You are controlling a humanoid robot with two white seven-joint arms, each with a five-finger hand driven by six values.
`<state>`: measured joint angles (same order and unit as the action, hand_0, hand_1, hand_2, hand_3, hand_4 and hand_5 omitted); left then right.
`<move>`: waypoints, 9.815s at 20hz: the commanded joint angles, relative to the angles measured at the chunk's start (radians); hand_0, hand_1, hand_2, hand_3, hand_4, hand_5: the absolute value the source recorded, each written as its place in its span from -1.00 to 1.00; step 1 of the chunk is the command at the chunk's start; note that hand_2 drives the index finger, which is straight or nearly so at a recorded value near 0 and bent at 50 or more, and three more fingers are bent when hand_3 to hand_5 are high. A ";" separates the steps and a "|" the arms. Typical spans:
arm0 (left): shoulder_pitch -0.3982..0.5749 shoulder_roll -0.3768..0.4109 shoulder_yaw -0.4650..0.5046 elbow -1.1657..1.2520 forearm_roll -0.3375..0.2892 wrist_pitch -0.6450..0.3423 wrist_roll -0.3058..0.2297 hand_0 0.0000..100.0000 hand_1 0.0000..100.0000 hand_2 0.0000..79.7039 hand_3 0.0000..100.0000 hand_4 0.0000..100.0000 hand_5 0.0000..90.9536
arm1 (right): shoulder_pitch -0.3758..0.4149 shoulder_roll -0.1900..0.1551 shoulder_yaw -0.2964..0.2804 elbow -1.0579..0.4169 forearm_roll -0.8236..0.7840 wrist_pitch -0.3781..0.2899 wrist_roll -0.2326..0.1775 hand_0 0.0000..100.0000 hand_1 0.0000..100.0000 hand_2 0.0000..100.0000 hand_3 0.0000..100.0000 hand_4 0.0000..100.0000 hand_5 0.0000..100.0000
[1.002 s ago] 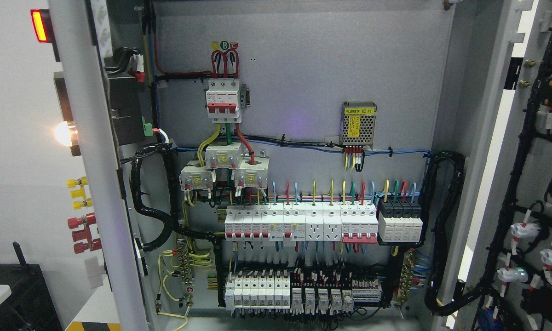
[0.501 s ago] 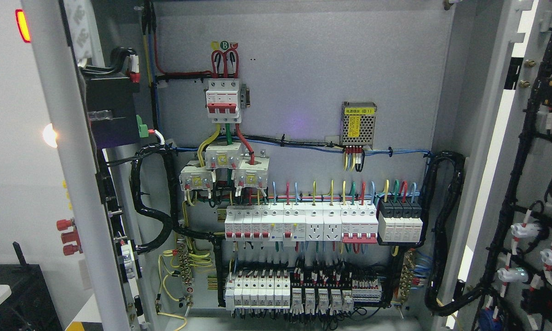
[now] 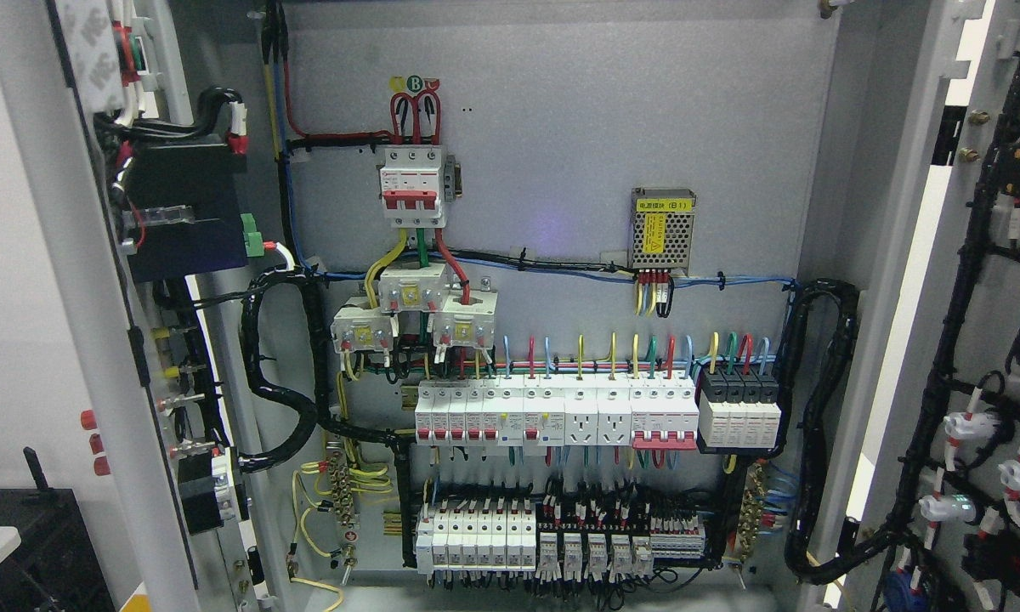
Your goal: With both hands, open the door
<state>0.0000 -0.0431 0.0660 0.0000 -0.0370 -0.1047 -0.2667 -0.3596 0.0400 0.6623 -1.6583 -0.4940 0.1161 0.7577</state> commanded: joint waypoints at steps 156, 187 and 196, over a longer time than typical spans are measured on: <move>0.321 0.089 0.144 -2.019 0.422 -1.257 -0.016 -1.00 -1.00 -1.00 -1.00 -1.00 -1.00 | 0.714 -0.425 -0.925 -0.236 -0.162 -0.943 -0.301 -0.23 -1.00 -1.00 -1.00 -1.00 -1.00; 0.134 0.408 0.420 -1.557 0.640 -1.046 -0.016 -1.00 -1.00 -1.00 -1.00 -1.00 -1.00 | 0.783 -0.416 -1.024 -0.202 -0.224 -0.943 -0.301 -0.23 -1.00 -1.00 -1.00 -1.00 -1.00; 0.040 0.471 0.420 -1.395 0.640 -0.952 -0.016 -1.00 -1.00 -1.00 -1.00 -1.00 -1.00 | 0.807 -0.413 -1.050 -0.199 -0.233 -0.943 -0.301 -0.23 -1.00 -1.00 -1.00 -1.00 -1.00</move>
<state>0.0958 0.3376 0.4598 -1.5943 0.5988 -0.7728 -0.2807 0.4328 -0.3766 -0.3582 -1.8642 -0.7181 -0.7848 0.4560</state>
